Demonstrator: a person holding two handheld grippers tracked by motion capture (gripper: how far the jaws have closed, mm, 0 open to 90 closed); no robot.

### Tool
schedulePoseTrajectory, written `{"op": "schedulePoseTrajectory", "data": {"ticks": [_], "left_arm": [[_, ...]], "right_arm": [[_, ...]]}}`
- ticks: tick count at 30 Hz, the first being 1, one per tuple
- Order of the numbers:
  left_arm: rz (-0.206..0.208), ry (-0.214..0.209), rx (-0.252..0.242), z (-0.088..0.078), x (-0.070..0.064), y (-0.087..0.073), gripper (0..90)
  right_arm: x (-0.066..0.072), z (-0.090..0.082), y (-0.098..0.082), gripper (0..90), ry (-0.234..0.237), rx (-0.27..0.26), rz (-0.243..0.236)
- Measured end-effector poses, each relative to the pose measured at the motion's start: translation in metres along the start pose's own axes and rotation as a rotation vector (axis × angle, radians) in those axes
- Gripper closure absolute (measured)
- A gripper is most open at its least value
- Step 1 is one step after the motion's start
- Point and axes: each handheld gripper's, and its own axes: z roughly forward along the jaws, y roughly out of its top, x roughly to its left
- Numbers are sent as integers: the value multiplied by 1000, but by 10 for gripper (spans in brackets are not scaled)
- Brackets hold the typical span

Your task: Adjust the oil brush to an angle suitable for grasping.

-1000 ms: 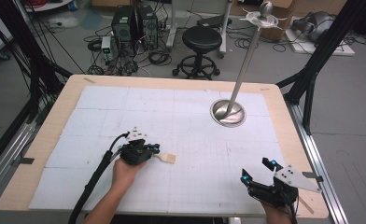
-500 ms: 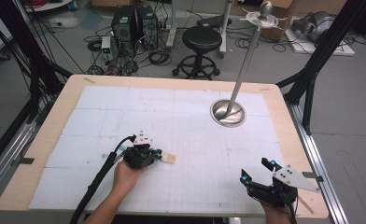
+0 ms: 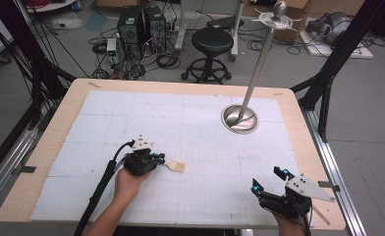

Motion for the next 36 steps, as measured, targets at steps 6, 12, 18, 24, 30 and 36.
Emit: {"op": "schedulePoseTrajectory", "data": {"ticks": [6,12,18,24,30,36], "left_arm": [[-20,-19,33,17,-4,1,886],[-8,-26,61,18,-6,0,892],[75,-58,115,7,-12,-4,895],[113,-81,145,-3,-16,-9,895],[113,-97,132,-22,-13,-22,895],[136,-65,146,-40,-7,-30,895]], "right_arm": [[-1,1,-1,166,4,8,5],[-1,0,-1,166,3,5,8],[-1,0,-1,166,1,7,2],[-1,-1,-1,166,1,6,6],[-1,0,-1,166,2,7,2],[0,0,-1,168,2,4,9]]}}
